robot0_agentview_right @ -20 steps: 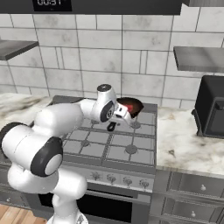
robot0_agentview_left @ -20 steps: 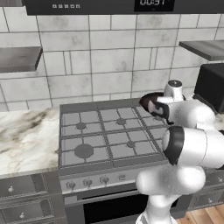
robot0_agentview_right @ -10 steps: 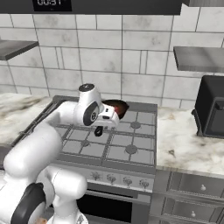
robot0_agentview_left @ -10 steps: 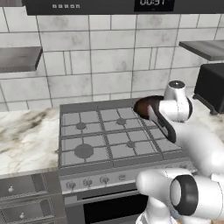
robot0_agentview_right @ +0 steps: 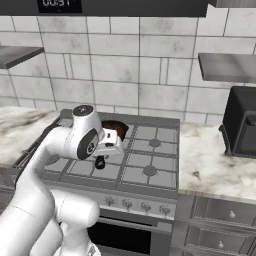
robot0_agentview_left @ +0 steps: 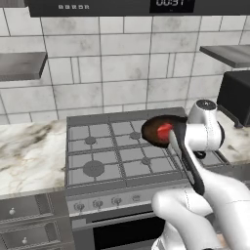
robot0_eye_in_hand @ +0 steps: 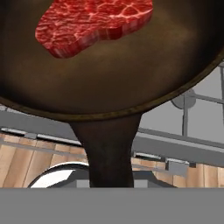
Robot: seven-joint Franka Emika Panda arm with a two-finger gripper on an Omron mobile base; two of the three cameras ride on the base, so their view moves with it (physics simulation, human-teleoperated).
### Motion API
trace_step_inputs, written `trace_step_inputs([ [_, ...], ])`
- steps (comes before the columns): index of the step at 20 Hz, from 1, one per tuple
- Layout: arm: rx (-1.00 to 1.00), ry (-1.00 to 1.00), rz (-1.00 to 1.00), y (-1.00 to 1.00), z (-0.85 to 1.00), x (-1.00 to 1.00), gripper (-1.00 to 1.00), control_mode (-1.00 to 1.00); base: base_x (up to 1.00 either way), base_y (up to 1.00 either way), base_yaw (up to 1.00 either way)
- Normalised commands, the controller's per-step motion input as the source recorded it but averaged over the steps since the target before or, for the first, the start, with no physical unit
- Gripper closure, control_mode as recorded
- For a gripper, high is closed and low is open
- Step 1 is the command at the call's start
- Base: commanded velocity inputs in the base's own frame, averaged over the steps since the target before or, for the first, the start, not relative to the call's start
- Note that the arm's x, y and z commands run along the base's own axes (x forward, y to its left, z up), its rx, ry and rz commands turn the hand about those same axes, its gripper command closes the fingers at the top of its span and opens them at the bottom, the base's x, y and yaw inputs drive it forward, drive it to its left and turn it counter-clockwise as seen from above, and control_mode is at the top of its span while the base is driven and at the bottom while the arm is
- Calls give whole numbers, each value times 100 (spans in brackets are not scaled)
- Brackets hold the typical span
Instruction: Pick up the pan with the steak in it and place it on the dining table. Then place the steak on the plate.
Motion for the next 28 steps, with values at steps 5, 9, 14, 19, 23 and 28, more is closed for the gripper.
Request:
trace_step_inputs([
  [5, 4, 3, 25, 17, 8, -57, 100, -100, 0, 0, 0],
  [9, 11, 6, 24, 15, 12, -50, 100, -100, 0, 0, 0],
  [14, 15, 5, 22, 25, 4, -41, 100, -100, 0, 0, 0],
  [19, 17, 1, 15, 11, 10, -27, 100, -100, 0, 0, 0],
  [23, 0, 0, 0, 0, 0, -2, 100, -100, 0, 0, 0],
  [28, 0, 0, 0, 0, 0, 0, 100, 100, -84, 1, 5],
])
